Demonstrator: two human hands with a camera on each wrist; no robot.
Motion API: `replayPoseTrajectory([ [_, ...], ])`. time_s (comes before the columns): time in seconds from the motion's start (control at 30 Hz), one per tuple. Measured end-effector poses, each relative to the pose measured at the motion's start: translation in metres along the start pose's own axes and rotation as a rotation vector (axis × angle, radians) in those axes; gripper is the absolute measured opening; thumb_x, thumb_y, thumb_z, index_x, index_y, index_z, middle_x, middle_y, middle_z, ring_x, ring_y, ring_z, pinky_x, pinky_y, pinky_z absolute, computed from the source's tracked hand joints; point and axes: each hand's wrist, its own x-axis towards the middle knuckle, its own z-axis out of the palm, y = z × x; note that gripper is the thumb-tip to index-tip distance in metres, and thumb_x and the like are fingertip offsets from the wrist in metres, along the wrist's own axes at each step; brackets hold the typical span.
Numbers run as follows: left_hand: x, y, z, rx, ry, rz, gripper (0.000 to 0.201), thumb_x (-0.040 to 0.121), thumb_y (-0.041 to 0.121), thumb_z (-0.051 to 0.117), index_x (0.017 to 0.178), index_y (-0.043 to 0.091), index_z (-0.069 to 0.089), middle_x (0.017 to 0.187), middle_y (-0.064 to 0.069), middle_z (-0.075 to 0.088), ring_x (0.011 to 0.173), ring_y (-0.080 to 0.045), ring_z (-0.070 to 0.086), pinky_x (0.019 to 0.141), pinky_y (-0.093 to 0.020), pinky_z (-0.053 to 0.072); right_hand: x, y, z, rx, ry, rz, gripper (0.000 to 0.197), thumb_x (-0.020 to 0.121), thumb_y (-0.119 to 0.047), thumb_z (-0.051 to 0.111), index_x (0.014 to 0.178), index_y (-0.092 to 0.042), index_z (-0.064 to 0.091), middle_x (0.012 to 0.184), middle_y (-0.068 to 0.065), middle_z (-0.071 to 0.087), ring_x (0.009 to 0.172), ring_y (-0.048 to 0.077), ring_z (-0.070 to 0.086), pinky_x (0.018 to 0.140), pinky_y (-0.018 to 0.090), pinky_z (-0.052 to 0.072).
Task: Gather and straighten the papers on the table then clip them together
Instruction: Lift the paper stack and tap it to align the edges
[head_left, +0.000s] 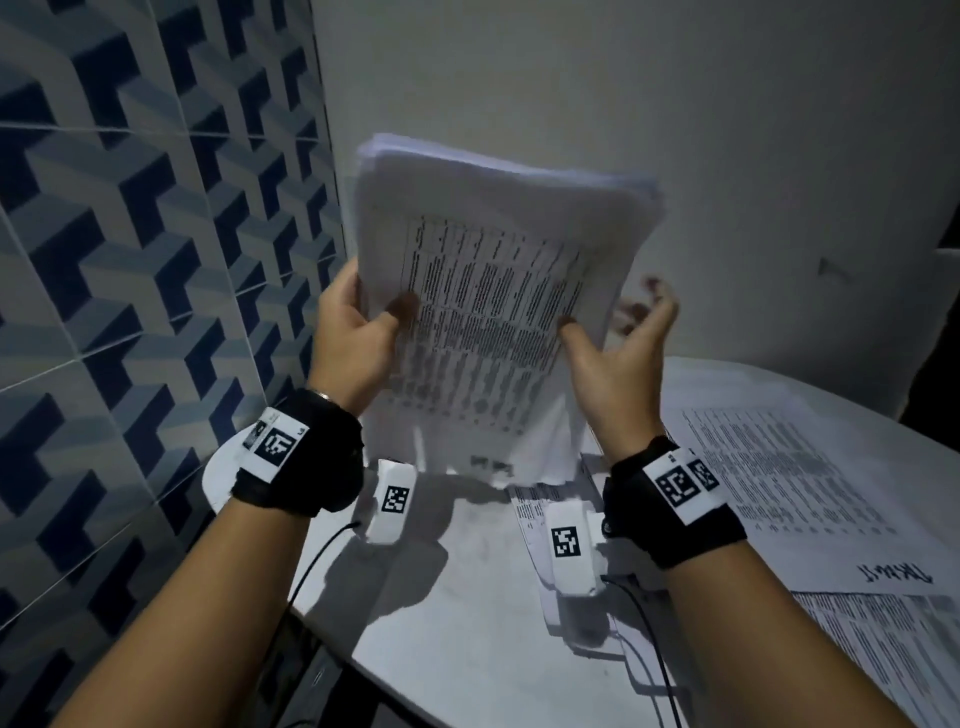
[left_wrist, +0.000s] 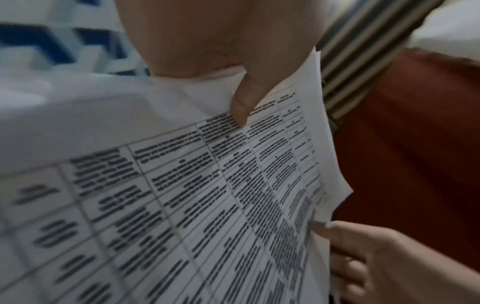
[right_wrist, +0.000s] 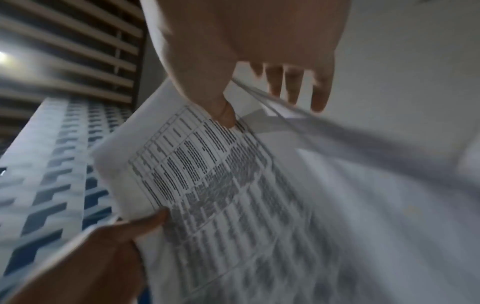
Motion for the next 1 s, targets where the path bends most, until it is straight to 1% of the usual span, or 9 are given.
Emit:
replayPoseTrajectory([
  [0.17, 0.004, 0.024, -0.005, 0.804, -0.098, 0.322, 0.028, 0.089, 0.004, 0.064, 0.097, 0.030, 0.059, 0.096, 0.001, 0.050, 0.102, -0.028, 0.049, 0.083, -0.041, 0.042, 0.007, -0.021, -0.011, -0.319, 0.027, -0.354, 0.115, 0.074, -0.034, 0.088, 0.161, -0.019, 0.014, 0.160, 0.005, 0.036, 0.147, 0.019, 0.032, 0.122, 0.049, 0.027],
  [0.27, -0.002, 0.036, 0.001, 0.948, -0.206, 0.492, 0.026, 0.084, -0.001, 0.068, 0.100, 0.020, 0.068, 0.098, 0.010, 0.047, 0.114, -0.033, 0.044, 0.088, -0.043, 0.032, 0.014, -0.028, -0.016, -0.402, -0.307, -0.334, 0.068, 0.081, -0.029, 0.084, 0.141, -0.023, 0.054, 0.122, -0.002, 0.067, 0.112, 0.012, 0.061, 0.096, 0.035, 0.050],
  [0.37, -0.001, 0.031, -0.001, 0.967, -0.214, 0.534, 0.025, 0.085, 0.006, 0.072, 0.106, 0.019, 0.069, 0.105, 0.005, 0.066, 0.127, -0.034, 0.045, 0.103, -0.054, 0.029, 0.013, -0.021, -0.017, -0.305, -0.480, -0.342, 0.015, 0.089, -0.024, 0.073, 0.088, -0.010, 0.077, 0.074, 0.010, 0.069, 0.071, 0.006, 0.055, 0.062, 0.029, 0.043],
  [0.5, -0.003, 0.005, -0.018, 0.977, 0.129, 0.276, 0.083, 0.079, 0.036, 0.080, 0.150, 0.032, 0.038, 0.159, -0.003, 0.037, 0.150, -0.032, 0.024, 0.121, -0.062, 0.015, 0.006, -0.007, -0.024, -0.162, -0.374, -0.187, 0.018, 0.093, -0.016, 0.071, 0.081, -0.003, 0.072, 0.078, 0.022, 0.070, 0.073, 0.013, 0.057, 0.064, 0.034, 0.049],
  [0.6, -0.006, -0.025, -0.054, 0.579, 0.352, -0.110, 0.124, 0.062, 0.031, 0.093, 0.157, 0.036, 0.014, 0.168, -0.005, 0.020, 0.154, -0.032, 0.017, 0.122, -0.063, 0.014, 0.003, -0.006, -0.038, 0.059, -0.328, 0.008, 0.013, 0.093, 0.000, 0.068, 0.089, -0.012, 0.072, 0.079, 0.006, 0.074, 0.069, -0.001, 0.067, 0.064, 0.018, 0.053],
  [0.7, -0.005, -0.046, -0.079, -0.018, 0.151, -0.458, 0.081, 0.072, 0.013, 0.085, 0.142, 0.020, 0.047, 0.141, -0.008, 0.063, 0.134, -0.031, 0.055, 0.114, -0.057, 0.038, 0.007, 0.003, -0.045, 0.165, -0.323, 0.167, 0.022, 0.085, 0.006, 0.073, 0.089, -0.015, 0.075, 0.077, -0.007, 0.078, 0.078, 0.002, 0.072, 0.075, 0.021, 0.055],
  [0.8, -0.010, -0.048, -0.080, -0.066, 0.031, -0.534, 0.020, 0.083, -0.006, 0.071, 0.098, 0.006, 0.070, 0.098, -0.004, 0.080, 0.114, -0.034, 0.067, 0.087, -0.034, 0.053, 0.009, 0.009, -0.044, 0.118, -0.335, 0.202, 0.020, 0.084, 0.004, 0.075, 0.094, -0.012, 0.077, 0.083, -0.004, 0.077, 0.085, 0.008, 0.070, 0.080, 0.023, 0.057],
  [0.9, -0.014, -0.050, -0.077, 0.037, 0.112, -0.407, 0.026, 0.080, -0.014, 0.071, 0.091, 0.009, 0.072, 0.080, 0.007, 0.080, 0.090, -0.027, 0.071, 0.076, -0.030, 0.054, 0.002, 0.011, -0.041, 0.103, -0.333, 0.150, 0.020, 0.088, 0.001, 0.074, 0.094, -0.018, 0.075, 0.084, -0.003, 0.077, 0.085, 0.009, 0.071, 0.073, 0.020, 0.058],
  [1.0, -0.017, -0.049, -0.072, 0.106, 0.170, -0.291, 0.034, 0.082, -0.015, 0.068, 0.089, 0.018, 0.072, 0.076, 0.016, 0.077, 0.079, -0.013, 0.071, 0.071, -0.026, 0.056, -0.007, 0.014, -0.033, 0.072, -0.282, 0.024, 0.009, 0.091, -0.014, 0.074, 0.088, -0.022, 0.074, 0.091, 0.020, 0.074, 0.089, 0.021, 0.068, 0.081, 0.048, 0.058],
])
